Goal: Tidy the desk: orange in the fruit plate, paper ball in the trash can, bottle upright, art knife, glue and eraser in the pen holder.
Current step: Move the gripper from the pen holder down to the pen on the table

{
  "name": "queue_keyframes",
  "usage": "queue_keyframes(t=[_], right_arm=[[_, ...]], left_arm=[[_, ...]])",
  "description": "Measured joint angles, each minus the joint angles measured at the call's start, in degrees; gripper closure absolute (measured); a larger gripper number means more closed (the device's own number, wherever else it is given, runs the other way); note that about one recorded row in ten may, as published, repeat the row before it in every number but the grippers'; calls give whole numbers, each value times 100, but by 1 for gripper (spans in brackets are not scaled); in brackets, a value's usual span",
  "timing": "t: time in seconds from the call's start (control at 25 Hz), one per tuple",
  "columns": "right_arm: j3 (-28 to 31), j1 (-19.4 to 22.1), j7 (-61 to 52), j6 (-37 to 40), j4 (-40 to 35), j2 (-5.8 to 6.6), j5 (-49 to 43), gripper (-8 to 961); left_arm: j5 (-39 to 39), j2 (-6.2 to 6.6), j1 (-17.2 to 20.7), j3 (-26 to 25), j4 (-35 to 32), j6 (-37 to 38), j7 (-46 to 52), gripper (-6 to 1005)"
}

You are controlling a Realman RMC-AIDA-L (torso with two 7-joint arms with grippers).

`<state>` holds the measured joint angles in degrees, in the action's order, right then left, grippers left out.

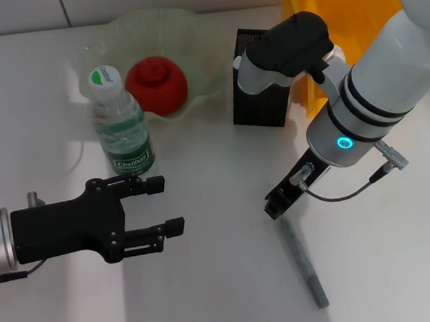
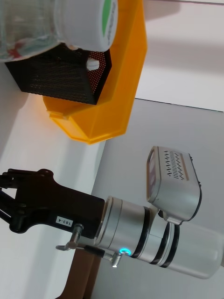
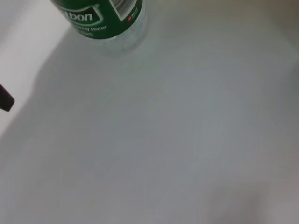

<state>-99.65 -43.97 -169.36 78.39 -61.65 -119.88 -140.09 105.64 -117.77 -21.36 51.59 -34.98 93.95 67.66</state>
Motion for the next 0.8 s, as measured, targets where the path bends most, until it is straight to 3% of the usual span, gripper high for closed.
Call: queue_keyframes(t=[0.36, 0.56, 0.8], right_arm=[[-16, 3, 0, -3, 13, 0, 0, 767], [-40, 10, 0, -4, 13, 0, 0, 874], [-70, 44, 4, -1, -14, 0, -7, 933]], left_arm=[[-1, 0, 5, 0, 0, 0, -8, 245], [-1, 0, 8, 0, 0, 0, -8, 245], [-1, 0, 9, 0, 0, 0, -8, 245]])
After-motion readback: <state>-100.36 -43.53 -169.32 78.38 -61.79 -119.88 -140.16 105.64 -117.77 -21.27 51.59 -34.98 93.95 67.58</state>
